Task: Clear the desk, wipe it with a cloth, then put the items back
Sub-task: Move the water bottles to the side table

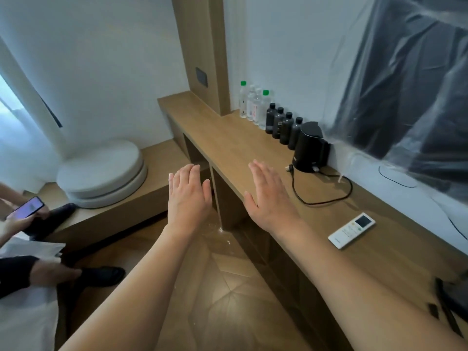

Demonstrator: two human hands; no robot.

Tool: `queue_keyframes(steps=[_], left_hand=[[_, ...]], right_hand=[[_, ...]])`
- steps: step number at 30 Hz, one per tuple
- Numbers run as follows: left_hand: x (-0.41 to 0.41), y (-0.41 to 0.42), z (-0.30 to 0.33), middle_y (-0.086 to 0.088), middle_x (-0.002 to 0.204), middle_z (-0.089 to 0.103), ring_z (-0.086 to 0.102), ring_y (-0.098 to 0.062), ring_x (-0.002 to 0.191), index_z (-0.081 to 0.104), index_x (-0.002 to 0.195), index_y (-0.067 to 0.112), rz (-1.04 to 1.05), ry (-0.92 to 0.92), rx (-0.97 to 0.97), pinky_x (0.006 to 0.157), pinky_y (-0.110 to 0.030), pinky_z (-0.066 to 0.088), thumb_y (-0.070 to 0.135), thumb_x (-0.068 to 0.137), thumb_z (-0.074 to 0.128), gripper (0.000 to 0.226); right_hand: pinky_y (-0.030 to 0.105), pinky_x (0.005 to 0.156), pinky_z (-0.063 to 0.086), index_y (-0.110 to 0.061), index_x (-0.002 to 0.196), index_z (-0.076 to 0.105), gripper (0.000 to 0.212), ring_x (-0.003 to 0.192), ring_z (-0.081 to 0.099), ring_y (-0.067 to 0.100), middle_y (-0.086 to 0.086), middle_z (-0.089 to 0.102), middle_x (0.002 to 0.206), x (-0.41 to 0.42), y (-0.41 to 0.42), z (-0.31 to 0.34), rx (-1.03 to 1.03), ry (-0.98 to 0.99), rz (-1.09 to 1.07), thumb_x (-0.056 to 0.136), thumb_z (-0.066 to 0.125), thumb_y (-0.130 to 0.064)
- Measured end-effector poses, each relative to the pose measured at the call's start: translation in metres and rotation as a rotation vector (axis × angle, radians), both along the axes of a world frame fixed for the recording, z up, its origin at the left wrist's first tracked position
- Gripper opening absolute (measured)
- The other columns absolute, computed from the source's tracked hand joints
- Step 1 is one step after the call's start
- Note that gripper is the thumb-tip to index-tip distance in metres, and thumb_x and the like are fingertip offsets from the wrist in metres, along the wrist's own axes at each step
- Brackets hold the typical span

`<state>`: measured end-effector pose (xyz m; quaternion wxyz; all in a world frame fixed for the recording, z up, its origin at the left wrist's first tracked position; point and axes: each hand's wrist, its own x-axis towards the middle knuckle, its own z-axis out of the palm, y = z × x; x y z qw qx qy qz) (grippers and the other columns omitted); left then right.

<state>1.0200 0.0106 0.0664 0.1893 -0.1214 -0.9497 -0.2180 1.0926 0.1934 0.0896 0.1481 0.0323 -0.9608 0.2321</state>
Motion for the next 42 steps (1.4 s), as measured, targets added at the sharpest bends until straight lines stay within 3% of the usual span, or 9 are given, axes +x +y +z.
queue_keyframes(steps=[20,28,42], left_hand=[[-0.280,-0.099,-0.007,-0.013,0.144,0.051,0.041,-0.030,0.139,0.049,0.142,0.006,-0.049,-0.028,-0.053,0.123,-0.051,0.018,0.026,0.105,0.044,0.042],[-0.393,-0.114,-0.021,-0.013,0.143,0.052,0.043,-0.030,0.137,0.049,0.141,0.007,-0.007,-0.052,-0.066,0.123,-0.053,0.023,0.026,0.105,0.043,0.041],[-0.578,-0.142,-0.015,-0.018,0.142,0.053,0.044,-0.035,0.136,0.050,0.141,0.003,0.090,-0.074,-0.084,0.122,-0.053,0.023,0.025,0.105,0.044,0.042]], right_hand=[[0.036,0.125,0.006,-0.013,0.157,0.018,0.064,0.152,0.007,0.017,0.004,0.015,0.165,-0.268,-0.095,-0.005,-0.060,-0.066,-0.048,0.100,0.045,-0.026],[0.028,0.120,-0.001,-0.015,0.157,0.018,0.063,0.152,0.005,0.016,0.002,0.013,0.165,-0.387,-0.106,-0.018,-0.054,-0.093,-0.004,0.101,0.045,-0.025],[0.030,0.122,0.002,-0.017,0.157,0.018,0.064,0.152,0.006,0.015,0.000,0.014,0.165,-0.595,-0.128,-0.016,-0.076,-0.126,0.079,0.101,0.046,-0.026]])
